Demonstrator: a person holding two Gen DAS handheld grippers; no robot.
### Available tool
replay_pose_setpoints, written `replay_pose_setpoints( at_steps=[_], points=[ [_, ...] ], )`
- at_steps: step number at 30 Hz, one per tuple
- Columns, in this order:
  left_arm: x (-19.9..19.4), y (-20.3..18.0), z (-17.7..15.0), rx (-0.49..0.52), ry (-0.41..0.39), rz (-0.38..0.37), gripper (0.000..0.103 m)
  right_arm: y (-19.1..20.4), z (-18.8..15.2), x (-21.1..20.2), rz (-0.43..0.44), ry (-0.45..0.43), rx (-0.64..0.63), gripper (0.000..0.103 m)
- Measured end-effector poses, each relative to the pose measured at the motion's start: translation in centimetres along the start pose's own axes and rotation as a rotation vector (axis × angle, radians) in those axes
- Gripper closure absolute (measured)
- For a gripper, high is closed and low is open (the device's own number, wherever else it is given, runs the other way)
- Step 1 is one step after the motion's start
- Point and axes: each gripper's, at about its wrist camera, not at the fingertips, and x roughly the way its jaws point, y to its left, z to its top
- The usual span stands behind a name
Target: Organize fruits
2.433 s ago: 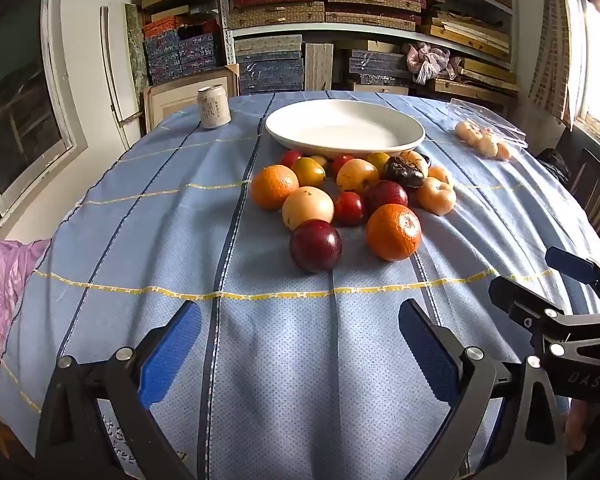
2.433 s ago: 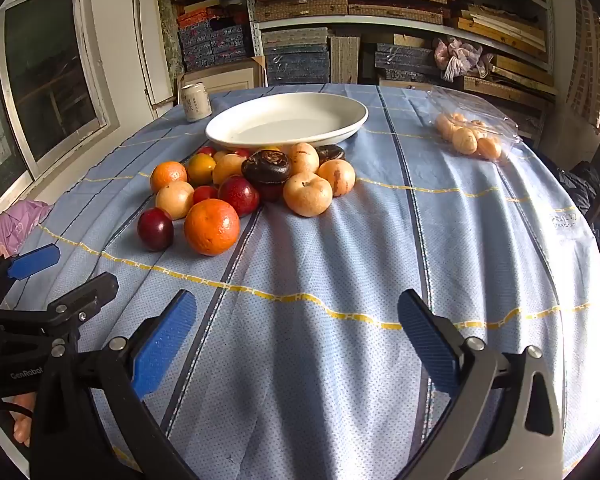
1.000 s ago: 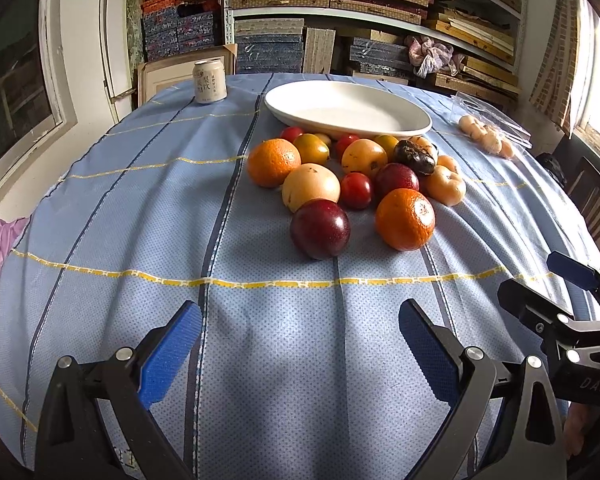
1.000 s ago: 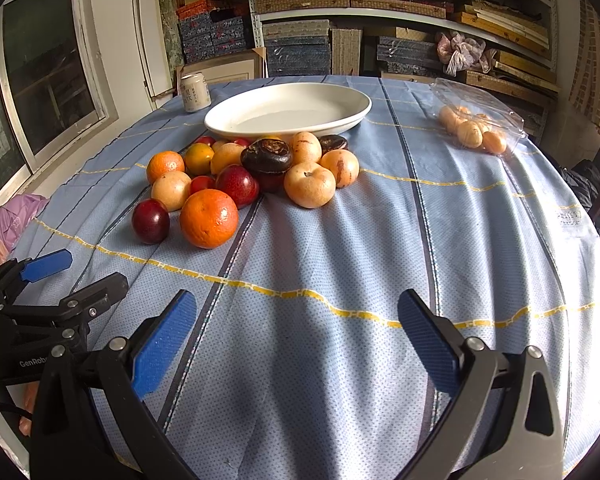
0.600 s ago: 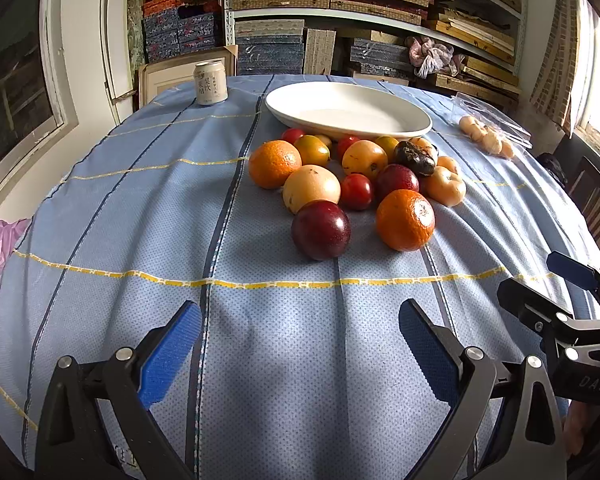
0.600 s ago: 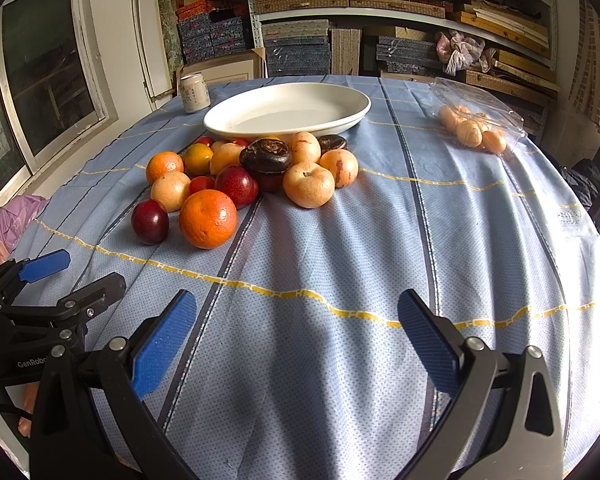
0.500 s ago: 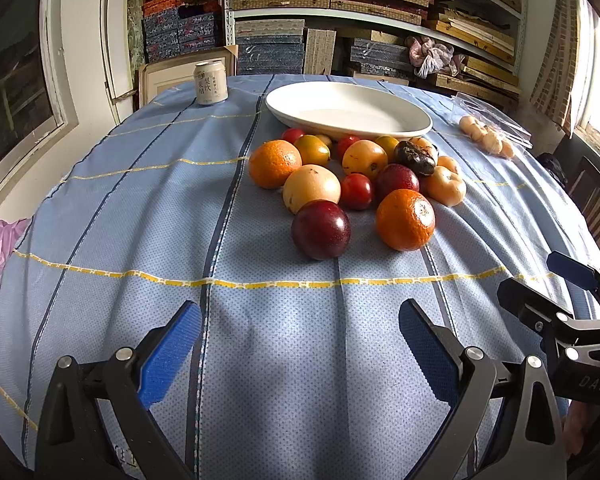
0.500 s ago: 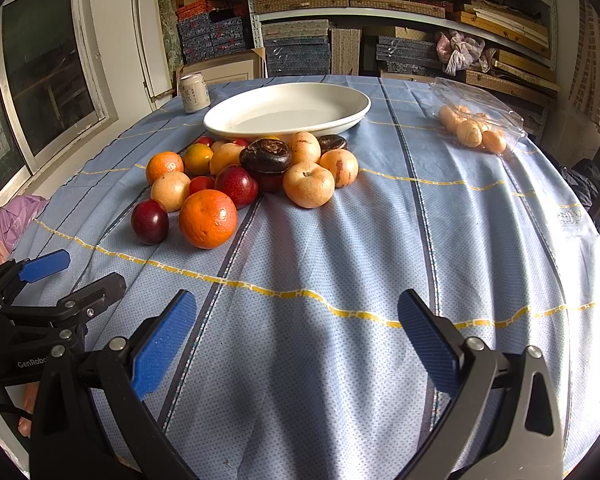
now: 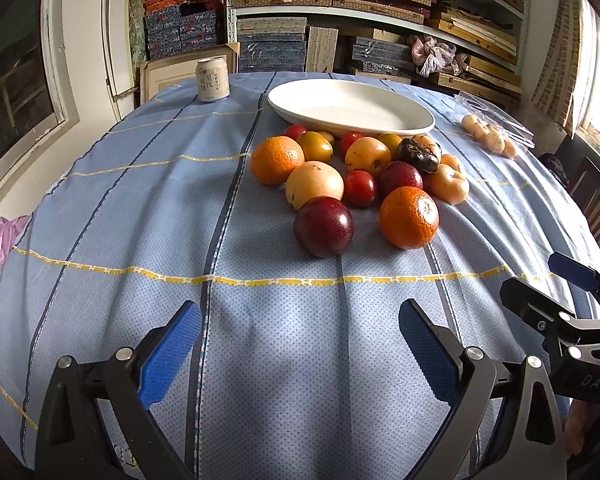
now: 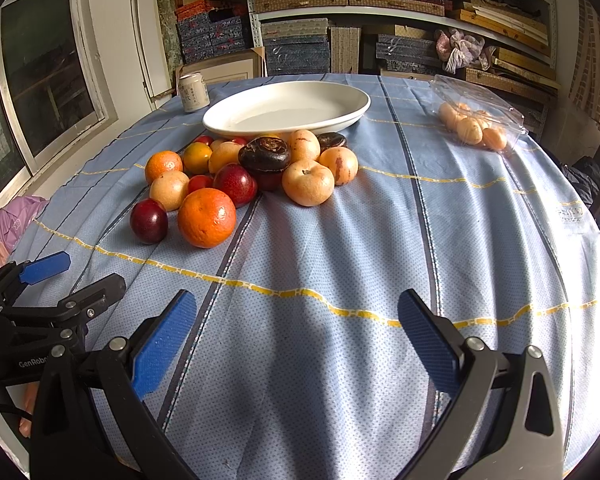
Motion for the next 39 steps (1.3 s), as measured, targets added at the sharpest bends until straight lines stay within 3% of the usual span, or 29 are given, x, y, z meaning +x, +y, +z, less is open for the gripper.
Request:
replay_pose_setpoints(
  at_steps=[19, 25, 32, 36, 37, 39],
  points=[
    [0.3, 0.1, 0.0, -0.005, 0.009, -0.011, 0.004, 0.0, -0.2, 0.2, 0.007, 0.005, 0.005, 0.004],
    [0.6, 0.3, 0.5, 0.001, 0.022, -0.052, 0.004, -0.1, 0.1, 0.1, 0.048, 0.014, -0.01, 0.004],
    [1.0, 1.2, 3.0, 0.034, 0.026, -0.142, 0.004, -1.2, 3.0, 0.6, 0.157, 0.056, -0.061, 0.004],
    [2.2, 1.4, 3.9, 0.073, 0.009, -0.179, 0.004, -1.6, 4.5, 0.6, 0.282, -0.049, -0.124, 0.004],
    [2.6, 1.8, 4.0, 0.053, -0.012, -0.21, 0.003, -1.7, 4.7, 0.6, 0.29, -0.072, -0.133, 0.004],
    [3.2, 2.7, 4.2, -0.002, -0.026, -0.331, 0.004, -1.9, 5.4, 1.2, 0.203, -0.071, -0.152, 0.004]
  ],
)
